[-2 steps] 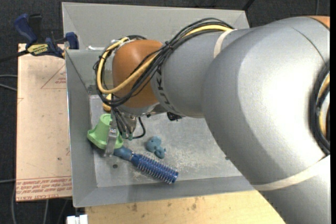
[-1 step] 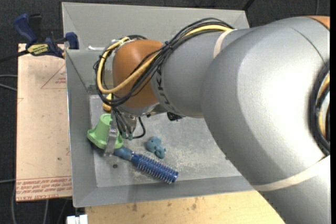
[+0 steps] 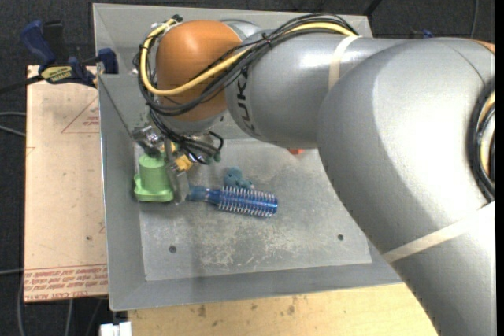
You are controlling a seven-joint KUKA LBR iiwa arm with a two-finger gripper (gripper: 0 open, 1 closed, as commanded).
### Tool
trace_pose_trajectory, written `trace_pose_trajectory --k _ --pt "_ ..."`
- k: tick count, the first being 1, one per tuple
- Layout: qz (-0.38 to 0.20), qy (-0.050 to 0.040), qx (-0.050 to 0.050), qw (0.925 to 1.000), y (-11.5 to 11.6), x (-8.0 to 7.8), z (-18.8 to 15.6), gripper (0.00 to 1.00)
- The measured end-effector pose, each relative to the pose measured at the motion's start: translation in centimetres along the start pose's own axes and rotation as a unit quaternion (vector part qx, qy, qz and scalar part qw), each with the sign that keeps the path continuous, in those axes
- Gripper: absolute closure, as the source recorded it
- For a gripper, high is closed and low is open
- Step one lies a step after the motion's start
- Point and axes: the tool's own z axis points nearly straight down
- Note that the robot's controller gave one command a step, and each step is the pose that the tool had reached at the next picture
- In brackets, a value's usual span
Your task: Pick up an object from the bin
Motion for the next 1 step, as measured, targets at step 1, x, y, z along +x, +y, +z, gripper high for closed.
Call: trace_pose_trajectory --k 1 --pt "0.037 0.0051 0.002 0.9993 0.96 0.54 -15.97 1.00"
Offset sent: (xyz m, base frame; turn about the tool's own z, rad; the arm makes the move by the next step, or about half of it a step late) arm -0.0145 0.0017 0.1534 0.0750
